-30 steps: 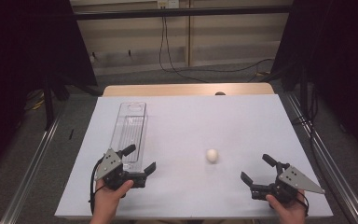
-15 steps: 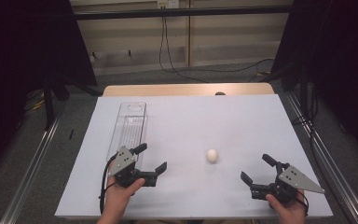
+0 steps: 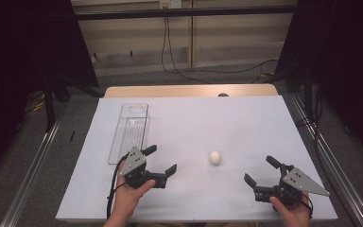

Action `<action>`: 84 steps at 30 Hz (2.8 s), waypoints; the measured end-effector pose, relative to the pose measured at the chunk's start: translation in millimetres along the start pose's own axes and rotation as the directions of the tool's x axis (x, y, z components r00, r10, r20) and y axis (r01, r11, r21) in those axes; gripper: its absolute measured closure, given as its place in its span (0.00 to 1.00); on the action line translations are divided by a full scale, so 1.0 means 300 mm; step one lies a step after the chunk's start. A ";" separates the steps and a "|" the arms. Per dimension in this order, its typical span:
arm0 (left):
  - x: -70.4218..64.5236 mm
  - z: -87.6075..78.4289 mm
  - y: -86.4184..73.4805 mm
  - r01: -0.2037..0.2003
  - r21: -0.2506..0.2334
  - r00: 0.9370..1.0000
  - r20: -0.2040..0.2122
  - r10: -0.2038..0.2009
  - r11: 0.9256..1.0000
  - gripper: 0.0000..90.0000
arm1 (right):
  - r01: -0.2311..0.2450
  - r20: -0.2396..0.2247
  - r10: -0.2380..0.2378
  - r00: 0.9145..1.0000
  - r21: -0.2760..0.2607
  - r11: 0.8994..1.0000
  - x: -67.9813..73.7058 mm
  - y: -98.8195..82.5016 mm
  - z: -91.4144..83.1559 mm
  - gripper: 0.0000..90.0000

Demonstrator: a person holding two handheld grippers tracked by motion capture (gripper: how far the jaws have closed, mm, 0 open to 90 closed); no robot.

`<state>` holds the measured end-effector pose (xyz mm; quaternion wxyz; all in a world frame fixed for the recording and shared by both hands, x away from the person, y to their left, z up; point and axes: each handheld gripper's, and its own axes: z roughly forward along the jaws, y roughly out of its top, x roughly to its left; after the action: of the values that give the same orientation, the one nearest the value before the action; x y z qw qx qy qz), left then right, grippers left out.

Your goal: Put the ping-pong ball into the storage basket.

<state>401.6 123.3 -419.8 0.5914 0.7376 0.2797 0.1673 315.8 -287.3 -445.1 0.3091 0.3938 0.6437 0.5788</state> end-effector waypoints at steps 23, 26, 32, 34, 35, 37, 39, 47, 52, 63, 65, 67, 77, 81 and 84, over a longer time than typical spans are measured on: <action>-0.045 0.114 0.012 -0.004 0.074 0.999 0.034 0.001 0.997 0.02 | -0.008 0.002 0.008 1.000 -0.006 1.000 0.002 0.002 0.001 0.00; -0.052 0.131 0.013 0.002 0.078 0.999 0.044 -0.005 0.997 0.02 | -0.004 0.000 0.004 1.000 -0.004 1.000 0.002 0.002 0.000 0.00; -0.061 0.159 0.016 -0.002 0.093 0.999 0.046 -0.002 0.996 0.02 | -0.003 -0.004 0.002 1.000 -0.005 1.000 0.000 0.003 0.000 0.00; -0.068 0.169 0.018 0.010 0.089 0.999 0.051 -0.015 0.996 0.02 | 0.000 -0.006 0.000 1.000 -0.003 1.000 -0.001 0.002 -0.001 0.00; -0.069 0.172 0.019 0.004 0.094 0.999 0.049 -0.008 0.996 0.02 | -0.007 -0.001 0.007 1.000 -0.003 1.000 0.000 0.003 -0.001 0.00; -0.071 0.183 0.020 -0.003 0.102 0.998 0.059 -0.003 0.995 0.02 | -0.003 -0.003 0.003 1.000 -0.004 1.000 0.000 0.002 0.000 0.00; -0.075 0.196 0.019 0.005 0.103 0.998 0.057 -0.011 0.995 0.02 | -0.003 -0.005 0.003 1.000 -0.005 1.000 0.000 0.002 0.001 0.00; -0.074 0.234 0.011 0.004 0.132 0.998 0.065 -0.012 0.991 0.03 | -0.004 0.002 0.004 1.000 -0.005 1.000 -0.002 0.003 -0.002 0.00; -0.078 0.254 0.004 0.006 0.146 0.997 0.072 -0.017 0.989 0.03 | -0.003 0.003 0.003 1.000 -0.007 1.000 -0.001 0.003 -0.001 0.00; -0.084 0.295 0.005 0.010 0.178 0.997 0.070 -0.023 0.984 0.03 | -0.001 -0.005 0.001 1.000 -0.002 1.000 0.001 0.001 0.006 0.00; -0.087 0.304 0.009 0.015 0.177 0.997 0.070 -0.027 0.984 0.03 | 0.000 -0.005 0.000 1.000 -0.004 1.000 0.000 0.002 0.005 0.00; -0.087 0.312 0.012 0.010 0.182 0.997 0.076 -0.025 0.983 0.03 | 0.001 -0.003 -0.001 1.000 -0.003 1.000 -0.001 0.002 0.004 0.00; -0.094 0.338 0.016 0.003 0.199 0.997 0.080 -0.019 0.980 0.03 | 0.002 -0.006 -0.002 1.000 -0.005 1.000 -0.001 0.003 0.004 0.00; -0.097 0.348 0.012 0.008 0.213 0.997 0.077 -0.025 0.977 0.03 | -0.002 -0.003 0.002 1.000 -0.006 1.000 -0.001 0.003 0.004 0.00; -0.095 0.356 0.010 0.009 0.215 0.997 0.076 -0.026 0.977 0.03 | -0.001 -0.003 0.001 1.000 -0.005 1.000 -0.001 0.003 0.005 0.00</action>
<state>441.5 22.3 -440.6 0.5203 0.8006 0.2792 0.1019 317.3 -286.8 -444.5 0.3086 0.3926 0.6425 0.5812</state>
